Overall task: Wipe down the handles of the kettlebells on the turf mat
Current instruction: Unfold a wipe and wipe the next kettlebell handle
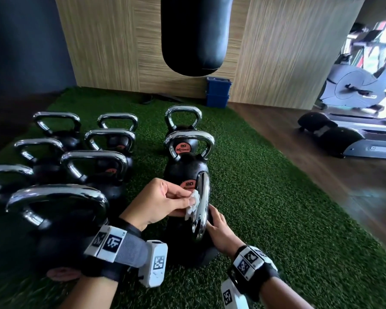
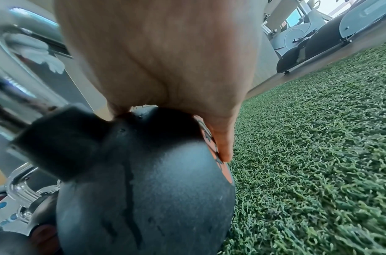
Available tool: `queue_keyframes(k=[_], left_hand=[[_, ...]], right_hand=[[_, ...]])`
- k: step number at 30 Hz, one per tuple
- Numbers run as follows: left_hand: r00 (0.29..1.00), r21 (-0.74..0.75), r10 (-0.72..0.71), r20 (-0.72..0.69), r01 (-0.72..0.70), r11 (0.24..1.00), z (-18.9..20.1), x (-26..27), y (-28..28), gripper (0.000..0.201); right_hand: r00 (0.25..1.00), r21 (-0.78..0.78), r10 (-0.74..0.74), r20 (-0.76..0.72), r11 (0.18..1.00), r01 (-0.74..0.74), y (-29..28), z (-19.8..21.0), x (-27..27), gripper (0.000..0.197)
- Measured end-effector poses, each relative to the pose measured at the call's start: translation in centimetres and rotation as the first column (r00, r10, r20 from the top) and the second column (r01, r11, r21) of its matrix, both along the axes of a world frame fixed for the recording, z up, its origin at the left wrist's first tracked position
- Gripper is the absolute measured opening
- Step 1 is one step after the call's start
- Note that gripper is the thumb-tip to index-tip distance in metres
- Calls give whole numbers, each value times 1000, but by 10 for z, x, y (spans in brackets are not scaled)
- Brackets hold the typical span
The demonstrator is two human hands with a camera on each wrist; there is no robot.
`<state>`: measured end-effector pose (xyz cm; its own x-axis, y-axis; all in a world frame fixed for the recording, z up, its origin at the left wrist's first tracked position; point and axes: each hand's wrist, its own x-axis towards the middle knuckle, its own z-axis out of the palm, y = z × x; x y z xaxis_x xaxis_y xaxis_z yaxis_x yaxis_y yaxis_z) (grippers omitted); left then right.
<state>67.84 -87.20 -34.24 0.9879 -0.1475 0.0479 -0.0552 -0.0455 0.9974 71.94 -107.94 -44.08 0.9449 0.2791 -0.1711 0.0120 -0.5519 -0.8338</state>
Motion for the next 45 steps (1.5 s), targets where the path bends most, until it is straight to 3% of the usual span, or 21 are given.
queue_keyframes(k=[4, 10, 14, 20, 23, 26, 28, 30, 33, 36, 40, 43, 45], left_hand=[[993, -106, -28, -116, 15, 994, -6, -13, -2, 24], [974, -122, -115, -193, 93, 988, -13, -22, 4, 25], [964, -59, -117, -237, 105, 993, -26, -23, 2, 21], [961, 56, -45, -272, 63, 996, -38, -24, -3, 11], [959, -112, -14, -284, -19, 993, -36, -26, 1, 18], [962, -341, 32, -271, -127, 931, -29, -26, 8, 29], [972, -421, 27, -235, -127, 898, -20, -24, 11, 27], [979, -471, 36, -202, -129, 873, -10, -20, 11, 27], [986, -511, 58, -159, -132, 849, 0, -17, 6, 27], [991, -501, 56, -124, -111, 859, 4, -16, -1, 36], [994, -454, 79, -79, -107, 885, 2, -15, -11, 45], [978, -276, 209, 20, -196, 941, 2, -14, -12, 44], [958, -139, 266, 108, -251, 958, -4, -13, -6, 33]], right_hand=[[1000, 3, -2, 14, 1000, 2, 0, -1, 0, 68], [999, 14, -9, 31, 1000, 8, 1, -3, 0, 68], [1000, 15, -16, 27, 1000, 16, 1, -3, -2, 84], [1000, 44, -26, -18, 999, 26, 0, 21, -3, 54], [969, 128, -195, 150, 976, 176, -8, 56, -8, 28], [811, 191, -351, 469, 936, 295, -13, 96, -18, 16], [779, 191, -243, 577, 968, 161, -13, 121, -25, 16], [796, 72, -4, 605, 996, -50, -10, 143, -32, 19], [760, -74, 203, 617, 977, -201, -3, 162, -40, 39], [719, -72, 209, 663, 973, -217, 4, 167, -46, 46], [717, 59, 92, 691, 981, -183, 7, 164, -47, 39], [741, 102, 65, 668, 979, -178, 5, 160, -41, 30], [761, 127, 33, 648, 980, -151, -1, 156, -32, 24]])
